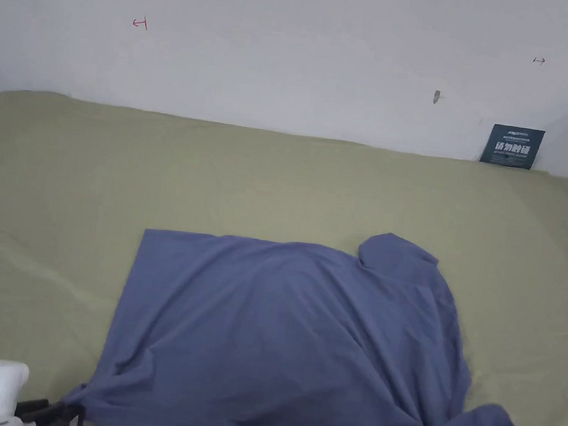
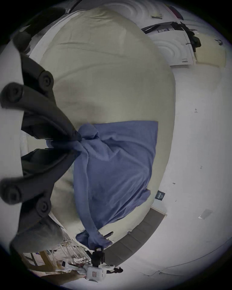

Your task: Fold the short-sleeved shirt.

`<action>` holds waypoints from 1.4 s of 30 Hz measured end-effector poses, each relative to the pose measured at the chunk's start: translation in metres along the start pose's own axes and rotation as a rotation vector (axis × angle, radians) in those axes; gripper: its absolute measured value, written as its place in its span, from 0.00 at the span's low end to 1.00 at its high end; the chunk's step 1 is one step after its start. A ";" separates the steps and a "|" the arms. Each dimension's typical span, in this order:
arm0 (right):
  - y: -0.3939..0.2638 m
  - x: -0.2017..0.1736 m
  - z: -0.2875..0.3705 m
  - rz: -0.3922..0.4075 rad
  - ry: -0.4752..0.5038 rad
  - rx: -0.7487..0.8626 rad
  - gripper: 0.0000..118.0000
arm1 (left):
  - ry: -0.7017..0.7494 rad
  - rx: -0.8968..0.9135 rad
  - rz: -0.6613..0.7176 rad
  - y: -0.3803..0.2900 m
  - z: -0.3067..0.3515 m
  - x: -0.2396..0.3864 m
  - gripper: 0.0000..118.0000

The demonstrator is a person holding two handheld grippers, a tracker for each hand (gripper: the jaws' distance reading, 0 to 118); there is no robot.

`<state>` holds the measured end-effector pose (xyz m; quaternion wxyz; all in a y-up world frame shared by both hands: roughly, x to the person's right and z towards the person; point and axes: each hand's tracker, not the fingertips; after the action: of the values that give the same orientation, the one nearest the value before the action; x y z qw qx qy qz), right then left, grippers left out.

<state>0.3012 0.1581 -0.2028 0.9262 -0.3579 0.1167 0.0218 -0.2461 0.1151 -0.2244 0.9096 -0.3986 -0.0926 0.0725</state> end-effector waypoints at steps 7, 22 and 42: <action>0.060 0.026 -0.031 0.053 0.015 0.030 0.04 | 0.005 0.005 -0.069 0.060 -0.015 -0.003 0.09; 0.110 0.071 -0.196 0.106 -0.013 -0.110 0.67 | 0.100 -0.268 0.055 0.142 -0.153 -0.037 0.79; 0.013 0.004 -0.053 -0.140 0.011 -0.068 0.00 | 0.076 -0.081 0.041 0.027 -0.031 0.003 0.00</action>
<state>0.2930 0.1318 -0.2503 0.9122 -0.3964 0.0958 -0.0410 -0.2376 0.1115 -0.2647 0.8938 -0.4394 -0.0527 0.0724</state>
